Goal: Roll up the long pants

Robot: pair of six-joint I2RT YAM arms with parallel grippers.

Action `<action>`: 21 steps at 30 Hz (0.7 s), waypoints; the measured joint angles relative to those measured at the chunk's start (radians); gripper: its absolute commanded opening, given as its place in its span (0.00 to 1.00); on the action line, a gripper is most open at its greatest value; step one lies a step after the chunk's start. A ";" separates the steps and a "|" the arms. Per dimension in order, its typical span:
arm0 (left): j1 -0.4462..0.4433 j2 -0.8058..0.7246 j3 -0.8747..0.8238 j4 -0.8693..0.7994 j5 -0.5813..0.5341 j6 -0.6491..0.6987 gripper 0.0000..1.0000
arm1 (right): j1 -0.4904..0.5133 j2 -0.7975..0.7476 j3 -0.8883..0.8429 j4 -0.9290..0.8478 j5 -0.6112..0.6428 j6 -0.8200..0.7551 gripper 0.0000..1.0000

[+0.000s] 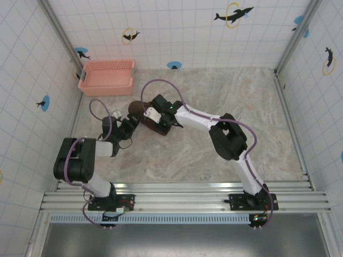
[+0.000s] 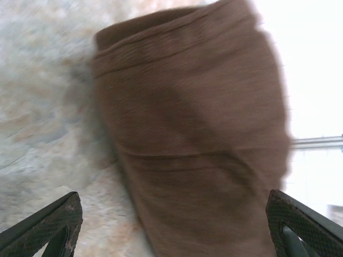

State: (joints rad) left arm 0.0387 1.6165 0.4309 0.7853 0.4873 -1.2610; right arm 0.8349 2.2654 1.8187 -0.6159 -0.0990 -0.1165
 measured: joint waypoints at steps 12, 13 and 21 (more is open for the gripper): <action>-0.023 0.309 0.016 0.473 0.037 -0.135 0.91 | -0.001 -0.006 -0.014 0.021 -0.007 0.013 0.00; -0.031 0.336 0.021 0.521 0.032 -0.152 0.91 | -0.001 -0.006 -0.014 0.021 -0.008 0.014 0.00; -0.079 0.438 0.042 0.715 -0.013 -0.209 0.91 | -0.001 -0.005 -0.014 0.022 -0.008 0.016 0.00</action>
State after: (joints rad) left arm -0.0402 2.0548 0.4725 1.4998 0.4744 -1.4704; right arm 0.8337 2.2601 1.8046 -0.5938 -0.1074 -0.1001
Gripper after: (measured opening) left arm 0.905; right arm 0.286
